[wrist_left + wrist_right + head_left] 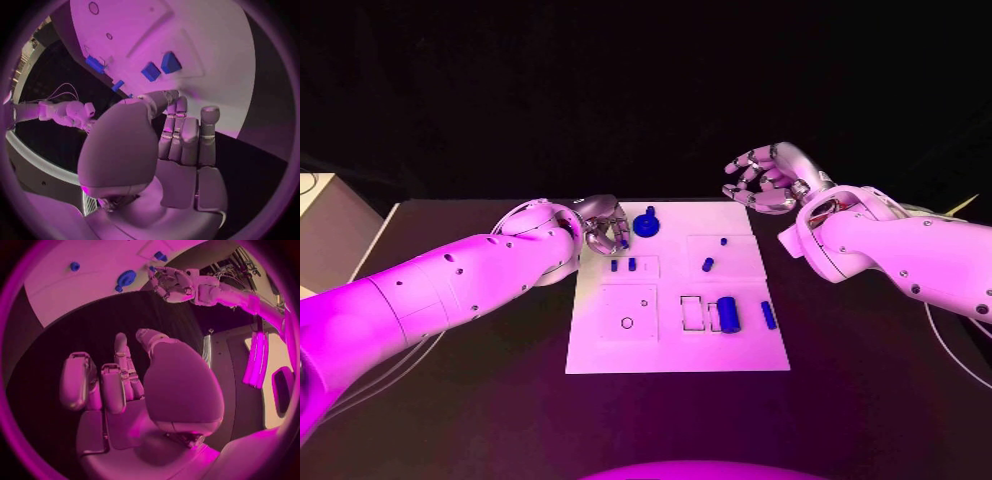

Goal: Assemble the parts on the task board

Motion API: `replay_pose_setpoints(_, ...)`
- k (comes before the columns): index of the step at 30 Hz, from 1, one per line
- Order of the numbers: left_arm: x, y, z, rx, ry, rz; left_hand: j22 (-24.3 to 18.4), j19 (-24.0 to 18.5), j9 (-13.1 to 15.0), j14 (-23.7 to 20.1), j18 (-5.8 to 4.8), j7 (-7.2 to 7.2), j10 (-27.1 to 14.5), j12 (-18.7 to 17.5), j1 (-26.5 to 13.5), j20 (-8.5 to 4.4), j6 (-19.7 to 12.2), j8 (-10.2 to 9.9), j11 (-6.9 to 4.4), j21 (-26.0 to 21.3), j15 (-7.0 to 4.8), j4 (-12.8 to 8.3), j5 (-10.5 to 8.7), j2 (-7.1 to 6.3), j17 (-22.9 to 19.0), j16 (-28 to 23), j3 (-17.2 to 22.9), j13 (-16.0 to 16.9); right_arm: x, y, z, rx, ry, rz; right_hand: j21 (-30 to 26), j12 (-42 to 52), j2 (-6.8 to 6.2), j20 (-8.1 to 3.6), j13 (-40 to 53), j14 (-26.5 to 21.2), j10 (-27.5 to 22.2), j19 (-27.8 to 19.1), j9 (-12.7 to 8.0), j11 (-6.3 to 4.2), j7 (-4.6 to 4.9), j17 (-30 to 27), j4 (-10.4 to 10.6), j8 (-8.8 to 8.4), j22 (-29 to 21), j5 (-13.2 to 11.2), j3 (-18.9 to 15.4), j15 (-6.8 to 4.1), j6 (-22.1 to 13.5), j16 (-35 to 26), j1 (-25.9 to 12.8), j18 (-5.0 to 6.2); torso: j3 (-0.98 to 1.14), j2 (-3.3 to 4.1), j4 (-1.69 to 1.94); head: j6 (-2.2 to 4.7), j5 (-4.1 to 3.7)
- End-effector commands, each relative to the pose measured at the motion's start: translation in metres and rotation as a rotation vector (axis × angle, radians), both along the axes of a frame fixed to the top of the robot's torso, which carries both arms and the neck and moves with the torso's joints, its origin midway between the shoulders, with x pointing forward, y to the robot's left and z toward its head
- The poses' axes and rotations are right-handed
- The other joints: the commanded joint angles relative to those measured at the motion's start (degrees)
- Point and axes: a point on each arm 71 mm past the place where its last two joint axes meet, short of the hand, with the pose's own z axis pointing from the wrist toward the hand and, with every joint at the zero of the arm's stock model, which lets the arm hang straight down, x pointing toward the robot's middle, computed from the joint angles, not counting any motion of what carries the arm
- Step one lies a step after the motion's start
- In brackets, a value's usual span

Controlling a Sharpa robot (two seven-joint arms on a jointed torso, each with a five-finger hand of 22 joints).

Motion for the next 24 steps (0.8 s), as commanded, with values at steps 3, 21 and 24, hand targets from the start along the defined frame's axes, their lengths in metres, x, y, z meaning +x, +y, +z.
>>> replay_pose_setpoints(3, -0.0005, -0.0026, -0.0026, 0.006, 0.018, -0.008, -0.05, -0.18, 0.07, 0.26, -0.93, 0.06, 0.53, -0.31, -0.56, 0.11, 0.31, 0.19, 0.03, -0.21, 0.11, 0.02, -0.18, -0.15, -0.02, -0.01, -0.46, 0.01, -0.0007, 0.0019, 0.0001, -0.011, -0.002, 0.016, 0.00, -0.21, -0.25, -0.11, -0.05, 2.97, 0.24, 0.45, 0.08, -0.11, 0.33, 3.20, 0.11, 0.25, 0.02, 0.06, 0.22, -0.28, 0.00, -0.23, -0.36, 0.34, 0.02, -0.05, 0.01, -0.17, -0.03)
replay_pose_setpoints(21, -0.0015, -0.0066, -0.0060, 0.018, 0.036, -0.016, -0.27, -0.35, 0.08, 0.19, -0.87, 0.05, 0.55, -0.40, -0.56, 0.11, 0.31, 0.15, 0.02, -0.35, 0.10, -0.02, -0.20, -0.13, -0.18, -0.04, -0.46, 0.01, -0.0009, 0.0015, 0.0003, -0.013, -0.001, 0.016, 0.10, -0.56, -0.28, -0.11, -0.38, 2.96, 0.42, 0.50, 0.10, -0.11, 0.33, 3.19, 0.06, 0.28, 0.13, 0.08, 0.22, -0.28, 0.05, -0.26, -0.41, 0.31, 0.00, -0.09, 0.04, -0.24, -0.17)
replay_pose_setpoints(24, -0.0016, -0.0071, -0.0063, 0.020, 0.039, -0.017, -0.22, -0.29, 0.08, 0.18, -0.89, 0.04, 0.56, -0.47, -0.55, 0.10, 0.29, 0.11, 0.02, -0.33, 0.10, -0.06, -0.23, -0.11, -0.19, -0.04, -0.47, 0.01, -0.0010, 0.0013, 0.0003, -0.013, -0.001, 0.016, 0.10, -0.56, -0.28, -0.11, -0.38, 2.96, 0.42, 0.50, 0.10, -0.11, 0.33, 3.19, 0.06, 0.28, 0.13, 0.08, 0.22, -0.28, 0.05, -0.26, -0.41, 0.31, -0.01, -0.09, 0.04, -0.26, -0.17)
